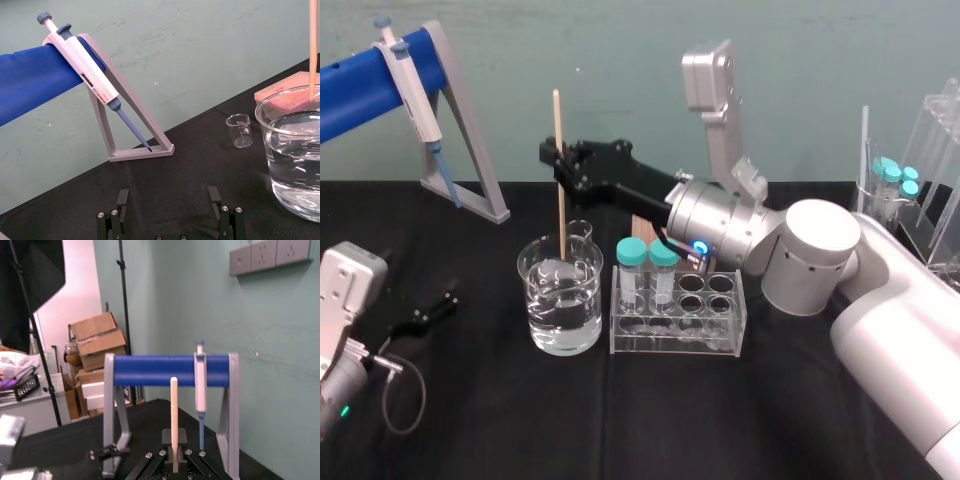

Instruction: Hold the thermometer with one hand and immerse one end into the beaker, then reinsert it into the test tube rack.

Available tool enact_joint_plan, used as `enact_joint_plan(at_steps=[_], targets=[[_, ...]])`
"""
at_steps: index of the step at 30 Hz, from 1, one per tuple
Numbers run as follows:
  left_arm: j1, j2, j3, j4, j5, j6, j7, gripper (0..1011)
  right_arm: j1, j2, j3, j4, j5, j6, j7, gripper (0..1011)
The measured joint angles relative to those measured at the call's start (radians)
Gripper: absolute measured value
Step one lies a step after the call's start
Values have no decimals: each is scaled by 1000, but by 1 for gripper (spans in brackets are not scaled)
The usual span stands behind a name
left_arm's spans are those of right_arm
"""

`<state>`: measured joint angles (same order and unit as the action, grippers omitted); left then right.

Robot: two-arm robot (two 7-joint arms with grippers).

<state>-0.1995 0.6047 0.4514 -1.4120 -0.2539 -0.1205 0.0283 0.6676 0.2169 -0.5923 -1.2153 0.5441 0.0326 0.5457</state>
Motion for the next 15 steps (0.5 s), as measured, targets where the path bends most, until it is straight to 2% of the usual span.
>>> enact_joint_plan(at_steps=[15], targets=[[0, 0, 0, 0, 0, 0, 0, 1003, -17, -52, 3, 147, -34, -42, 19, 47]])
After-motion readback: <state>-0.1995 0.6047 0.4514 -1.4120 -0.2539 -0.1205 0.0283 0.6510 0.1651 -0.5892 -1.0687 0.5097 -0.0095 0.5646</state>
